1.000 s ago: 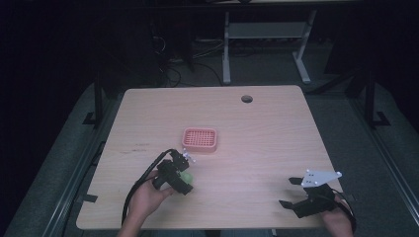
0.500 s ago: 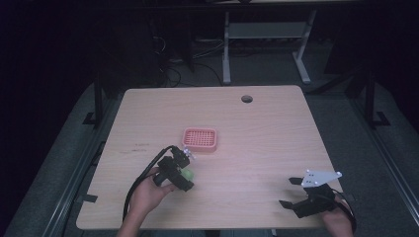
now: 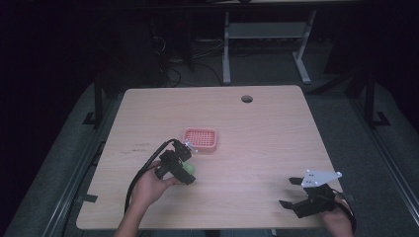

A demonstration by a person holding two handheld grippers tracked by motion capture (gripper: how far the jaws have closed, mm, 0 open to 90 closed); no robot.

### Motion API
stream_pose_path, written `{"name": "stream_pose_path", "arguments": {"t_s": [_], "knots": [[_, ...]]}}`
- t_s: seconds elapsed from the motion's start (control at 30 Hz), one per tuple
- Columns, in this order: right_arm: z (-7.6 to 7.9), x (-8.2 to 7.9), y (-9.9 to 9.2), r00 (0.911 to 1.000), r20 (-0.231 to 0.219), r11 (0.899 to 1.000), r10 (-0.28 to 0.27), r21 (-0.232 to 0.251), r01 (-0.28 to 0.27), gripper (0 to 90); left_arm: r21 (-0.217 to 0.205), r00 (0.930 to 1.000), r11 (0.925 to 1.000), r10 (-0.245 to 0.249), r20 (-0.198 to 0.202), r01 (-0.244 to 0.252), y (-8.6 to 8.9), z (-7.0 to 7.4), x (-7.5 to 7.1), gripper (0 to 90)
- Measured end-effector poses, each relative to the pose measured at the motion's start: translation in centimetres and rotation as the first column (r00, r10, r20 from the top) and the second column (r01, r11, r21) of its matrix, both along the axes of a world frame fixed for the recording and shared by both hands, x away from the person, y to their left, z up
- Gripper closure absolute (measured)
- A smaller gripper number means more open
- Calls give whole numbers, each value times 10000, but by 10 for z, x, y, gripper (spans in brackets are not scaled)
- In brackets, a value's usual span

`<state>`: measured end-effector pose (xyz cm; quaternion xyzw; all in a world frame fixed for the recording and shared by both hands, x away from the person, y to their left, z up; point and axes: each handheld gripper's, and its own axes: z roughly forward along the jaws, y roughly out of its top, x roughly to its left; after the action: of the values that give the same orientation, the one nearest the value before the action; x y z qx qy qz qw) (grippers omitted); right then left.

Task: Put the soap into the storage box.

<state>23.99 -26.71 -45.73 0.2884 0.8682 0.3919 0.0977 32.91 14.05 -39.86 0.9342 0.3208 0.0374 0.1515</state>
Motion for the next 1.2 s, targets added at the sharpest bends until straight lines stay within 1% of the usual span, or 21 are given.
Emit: {"name": "stream_pose_path", "arguments": {"t_s": [0.03,0.17,0.23,0.47,0.57,0.67,0.83,0.87,0.9,0.93,1.0,1.17,1.2], "knots": [[0,0,0,10000,-2,10000,-3,4,3,138,56,10000,9999,-84,-3,84,0,1,2,266],[0,0,0,10000,-5,10000,3,10,-3,138,58,10000,10000,-55,-68,56,-2,3,8,266],[0,0,0,10000,2,10000,6,-5,-6,138,-76,9999,10000,9,-127,-10,-2,3,12,266],[0,0,0,10000,10,10000,2,31,-2,138,74,9998,10000,-7,-217,8,-7,8,25,266],[0,0,0,10000,19,10000,3,39,-3,138,39,9997,10000,29,-226,-28,-8,8,28,266],[0,0,0,10000,14,10000,5,42,-5,138,55,9996,10000,57,-293,-55,-10,9,33,266],[0,0,0,10000,19,10000,2,44,-2,138,46,9994,10000,86,-323,-85,-13,12,40,266],[0,0,0,10000,38,10000,13,40,-14,138,93,9996,9999,40,-269,-38,-13,13,43,266],[0,0,-1,10000,20,10000,-4,55,4,138,94,9996,9999,53,-278,-51,-15,15,47,266],[0,0,-1,10000,21,10000,-10,59,9,138,56,9994,9999,136,-319,-134,-16,16,49,266],[0,0,-1,10000,23,10000,-5,57,5,138,61,9994,9999,134,-329,-132,-16,17,51,266],[1,0,-1,10000,27,10000,-5,72,4,138,178,9995,9998,95,-299,-90,-22,19,61,266],[1,0,-1,10000,16,10000,-14,75,14,138,165,9994,9997,161,-291,-156,-24,20,63,266]]}}
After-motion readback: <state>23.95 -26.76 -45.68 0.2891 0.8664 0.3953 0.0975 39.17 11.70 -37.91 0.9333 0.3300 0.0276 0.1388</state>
